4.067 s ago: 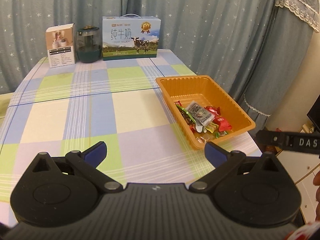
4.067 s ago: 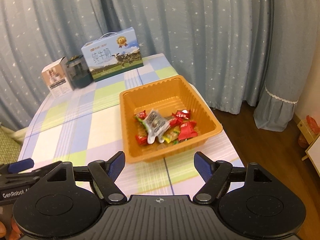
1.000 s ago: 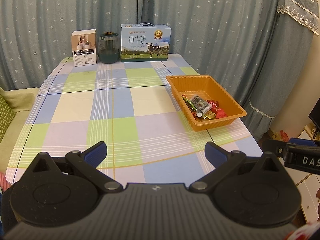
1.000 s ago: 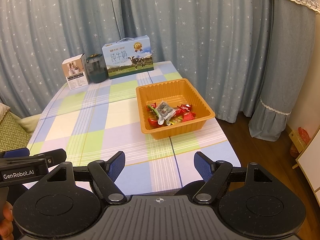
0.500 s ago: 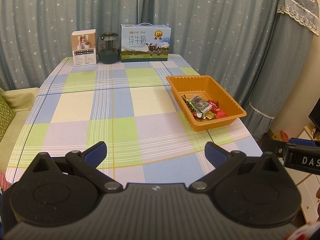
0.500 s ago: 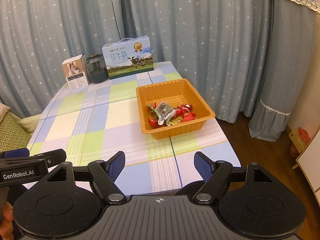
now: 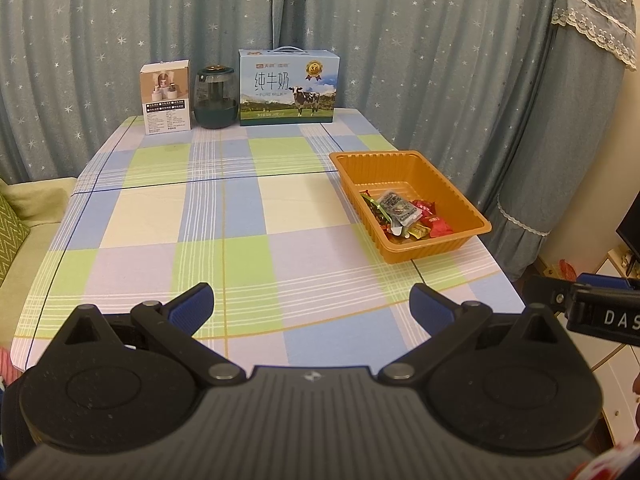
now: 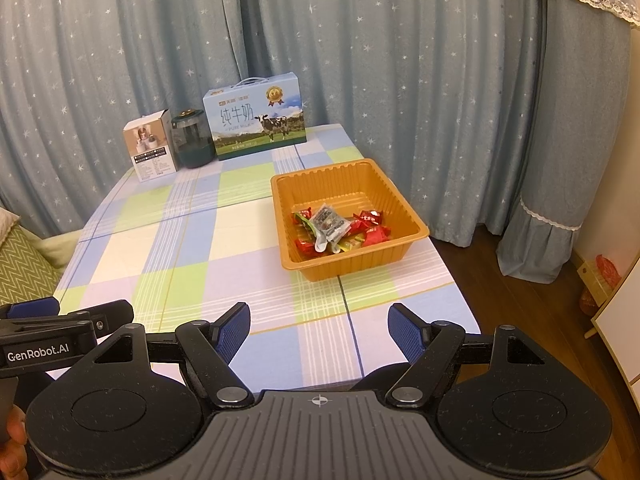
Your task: Organize snacks
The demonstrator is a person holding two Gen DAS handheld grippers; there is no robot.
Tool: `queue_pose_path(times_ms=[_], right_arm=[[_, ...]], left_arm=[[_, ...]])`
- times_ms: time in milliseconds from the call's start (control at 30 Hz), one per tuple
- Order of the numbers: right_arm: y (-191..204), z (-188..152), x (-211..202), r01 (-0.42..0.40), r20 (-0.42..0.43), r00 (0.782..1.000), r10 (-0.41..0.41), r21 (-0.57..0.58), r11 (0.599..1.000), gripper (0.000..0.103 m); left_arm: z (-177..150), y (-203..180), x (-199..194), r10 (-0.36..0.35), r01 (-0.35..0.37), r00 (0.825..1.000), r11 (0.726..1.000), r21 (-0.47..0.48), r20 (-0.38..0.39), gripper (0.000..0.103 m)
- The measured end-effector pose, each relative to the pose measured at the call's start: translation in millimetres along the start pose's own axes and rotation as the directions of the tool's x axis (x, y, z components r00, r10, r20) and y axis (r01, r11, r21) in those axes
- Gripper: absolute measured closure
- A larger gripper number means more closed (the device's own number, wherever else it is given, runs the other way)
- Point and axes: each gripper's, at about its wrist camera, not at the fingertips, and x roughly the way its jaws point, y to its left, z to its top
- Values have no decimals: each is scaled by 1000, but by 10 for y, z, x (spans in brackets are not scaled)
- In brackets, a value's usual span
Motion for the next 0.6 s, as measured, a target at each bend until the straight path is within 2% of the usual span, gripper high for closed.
queue_pose_path(times_ms=[600], right_arm=[[-6, 5, 9, -1, -2, 1000, 1, 2, 1000, 27]], left_arm=[[-17, 3, 4, 3, -3, 1000, 1000, 4, 22, 0]])
